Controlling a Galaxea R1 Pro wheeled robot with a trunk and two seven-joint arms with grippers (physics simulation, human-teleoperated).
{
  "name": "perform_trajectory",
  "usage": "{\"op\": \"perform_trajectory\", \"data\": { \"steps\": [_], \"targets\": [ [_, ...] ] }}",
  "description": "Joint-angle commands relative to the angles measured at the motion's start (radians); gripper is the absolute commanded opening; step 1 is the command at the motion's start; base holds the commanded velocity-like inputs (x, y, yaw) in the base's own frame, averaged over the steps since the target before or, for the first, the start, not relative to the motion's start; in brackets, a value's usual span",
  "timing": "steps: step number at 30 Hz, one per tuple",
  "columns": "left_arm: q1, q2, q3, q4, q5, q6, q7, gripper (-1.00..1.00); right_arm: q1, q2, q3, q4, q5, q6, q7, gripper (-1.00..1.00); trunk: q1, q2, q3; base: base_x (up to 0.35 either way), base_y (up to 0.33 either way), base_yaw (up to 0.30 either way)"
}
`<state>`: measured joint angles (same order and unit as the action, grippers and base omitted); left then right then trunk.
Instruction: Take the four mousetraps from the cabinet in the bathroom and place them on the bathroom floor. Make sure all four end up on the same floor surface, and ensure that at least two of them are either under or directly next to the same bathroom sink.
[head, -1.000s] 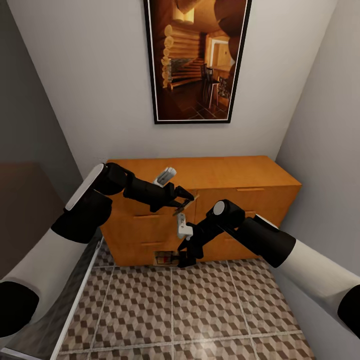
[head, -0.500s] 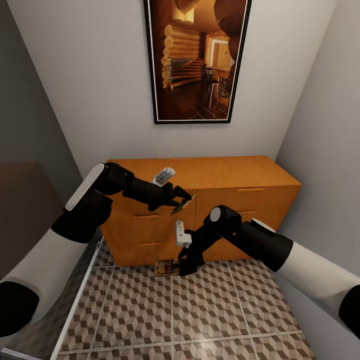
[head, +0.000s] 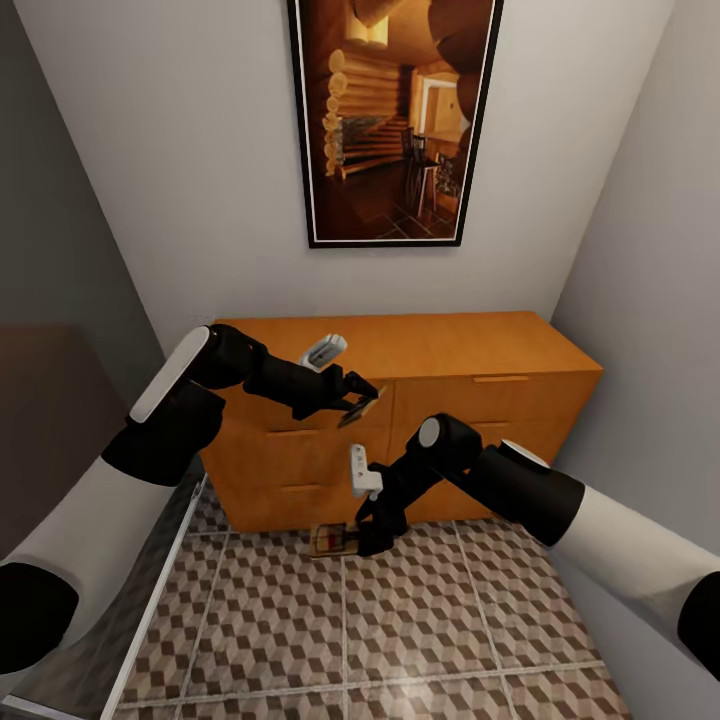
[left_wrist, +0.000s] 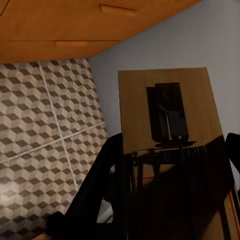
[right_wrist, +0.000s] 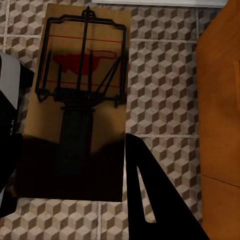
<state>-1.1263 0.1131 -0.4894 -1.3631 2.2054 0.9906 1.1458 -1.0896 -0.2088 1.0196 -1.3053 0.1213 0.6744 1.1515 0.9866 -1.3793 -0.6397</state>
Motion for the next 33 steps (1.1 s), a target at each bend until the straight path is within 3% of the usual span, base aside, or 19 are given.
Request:
{"op": "perform_trajectory", "data": {
  "steps": [1, 5, 11, 18, 33],
  "targets": [
    [-0.001, 0.0, -0.001, -0.001, 0.008, 0.002, 0.009, -1.0, -0.001, 0.0, 0.01, -0.002, 0.003, 0.011, 0.004, -1.0, 0.0, -0.001, -0.001, 0.0, 0.0, 0.0],
    [-0.001, 0.0, -0.001, 0.001, 0.005, 0.002, 0.009, -1.0, -0.001, 0.002, 0.038, -0.001, 0.01, 0.011, 0.003, -1.0, 0.0, -0.001, -0.001, 0.0, 0.0, 0.0],
    [-0.001, 0.001, -0.001, 0.001, -0.003, 0.002, 0.009, -1.0, -0.001, -0.001, 0.044, -0.001, 0.017, 0.011, 0.003, -1.0, 0.0, -0.001, -0.001, 0.0, 0.0, 0.0],
    [-0.001, 0.001, -0.007, 0.051, -0.102, 0.003, 0.008, -1.0, -0.001, -0.015, 0.045, 0.0, 0.015, 0.011, 0.004, -1.0, 0.0, -0.001, -0.001, 0.0, 0.0, 0.0],
    [-0.001, -0.002, -0.011, 0.059, -0.108, 0.003, 0.007, -1.0, 0.014, -0.038, 0.045, 0.0, 0.015, 0.011, 0.004, -1.0, 0.0, -0.001, -0.001, 0.0, 0.0, 0.0]
  ]
}}
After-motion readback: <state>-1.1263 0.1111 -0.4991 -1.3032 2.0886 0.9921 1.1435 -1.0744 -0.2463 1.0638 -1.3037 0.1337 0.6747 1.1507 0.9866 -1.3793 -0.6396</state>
